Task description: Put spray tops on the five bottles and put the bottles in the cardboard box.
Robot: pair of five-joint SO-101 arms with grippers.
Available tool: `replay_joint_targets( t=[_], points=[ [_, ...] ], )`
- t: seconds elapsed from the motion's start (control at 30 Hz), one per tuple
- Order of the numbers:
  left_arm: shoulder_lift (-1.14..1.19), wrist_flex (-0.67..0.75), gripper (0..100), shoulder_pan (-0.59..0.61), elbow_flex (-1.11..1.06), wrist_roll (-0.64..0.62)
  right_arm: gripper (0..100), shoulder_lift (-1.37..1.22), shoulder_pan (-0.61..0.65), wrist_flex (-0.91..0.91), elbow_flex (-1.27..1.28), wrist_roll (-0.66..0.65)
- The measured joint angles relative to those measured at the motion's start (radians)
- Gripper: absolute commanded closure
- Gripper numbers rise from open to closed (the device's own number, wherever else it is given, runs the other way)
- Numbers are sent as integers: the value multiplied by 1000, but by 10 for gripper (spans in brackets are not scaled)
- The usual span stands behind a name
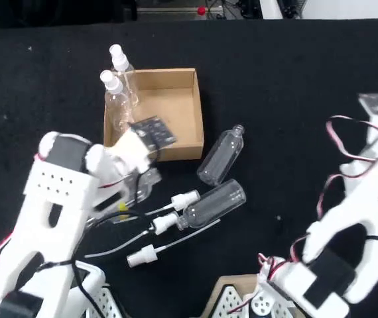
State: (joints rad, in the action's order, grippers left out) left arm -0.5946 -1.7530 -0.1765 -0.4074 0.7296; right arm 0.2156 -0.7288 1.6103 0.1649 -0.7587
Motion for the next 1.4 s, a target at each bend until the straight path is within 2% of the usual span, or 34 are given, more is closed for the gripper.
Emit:
replay_joint_targets(
  t=[0.13,0.3,0.47,0.57,0.77,0.97,1.13,1.3,1.4],
  points=[
    [-78,0,887,153,-106,101,808,75,103,0,54,46],
    [-101,46,887,427,-233,216,808,172,249,0,109,63],
    [-75,235,887,730,-396,288,808,216,450,0,169,63],
    [-6,365,887,898,-416,304,808,221,580,11,195,63],
    [196,566,887,1154,-416,318,808,221,829,12,209,63],
    [400,601,887,1249,-292,318,808,221,1089,20,226,69],
    [525,592,863,1252,-204,318,808,221,1275,21,281,69],
    [548,601,732,1257,-180,370,808,221,1320,21,287,69],
    [549,577,736,1261,-164,434,808,221,1321,21,287,69]
  ],
)
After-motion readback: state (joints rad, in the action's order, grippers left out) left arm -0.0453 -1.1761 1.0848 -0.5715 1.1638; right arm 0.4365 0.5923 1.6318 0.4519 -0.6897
